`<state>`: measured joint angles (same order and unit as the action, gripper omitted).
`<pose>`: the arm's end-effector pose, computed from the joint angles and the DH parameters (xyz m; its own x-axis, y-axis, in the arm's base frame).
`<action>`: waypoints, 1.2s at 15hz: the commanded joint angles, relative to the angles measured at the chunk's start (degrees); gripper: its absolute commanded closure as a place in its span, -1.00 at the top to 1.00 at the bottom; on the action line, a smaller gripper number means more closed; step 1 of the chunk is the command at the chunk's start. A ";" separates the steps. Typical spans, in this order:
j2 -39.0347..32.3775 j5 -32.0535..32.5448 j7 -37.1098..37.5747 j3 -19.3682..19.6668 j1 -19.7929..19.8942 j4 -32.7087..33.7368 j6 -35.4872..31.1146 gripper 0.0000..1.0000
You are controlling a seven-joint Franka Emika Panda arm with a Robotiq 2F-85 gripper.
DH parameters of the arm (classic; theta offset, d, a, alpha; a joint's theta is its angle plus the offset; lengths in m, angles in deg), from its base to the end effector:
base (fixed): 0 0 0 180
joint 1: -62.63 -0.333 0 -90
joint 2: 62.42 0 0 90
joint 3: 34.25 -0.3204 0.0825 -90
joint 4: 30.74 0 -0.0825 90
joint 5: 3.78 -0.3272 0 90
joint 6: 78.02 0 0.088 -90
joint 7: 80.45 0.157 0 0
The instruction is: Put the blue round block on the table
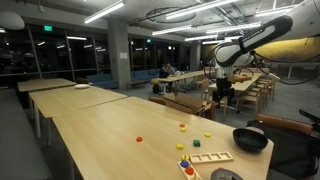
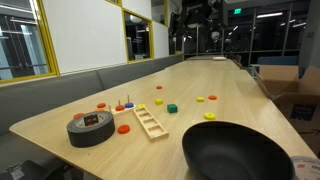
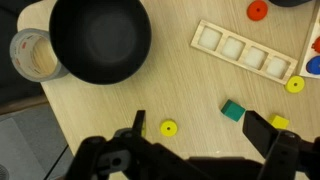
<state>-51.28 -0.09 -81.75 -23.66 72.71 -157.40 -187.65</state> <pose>0.3912 -0.1579 0.4301 0.9473 -0.3024 -0.1061 -0.3020 -0.9531 0.0201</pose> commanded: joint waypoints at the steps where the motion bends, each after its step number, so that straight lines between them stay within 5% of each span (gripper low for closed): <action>1: -0.03 -0.02 -0.03 -0.06 0.07 0.36 0.12 1.00; 10: 1.08 -1.29 -2.26 -0.12 -0.52 -0.50 -0.25 1.00; 18: 0.82 -8.08 -12.00 0.86 -1.66 -0.30 0.19 1.00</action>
<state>-51.20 -4.74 -89.48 -23.79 71.42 -157.76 -187.63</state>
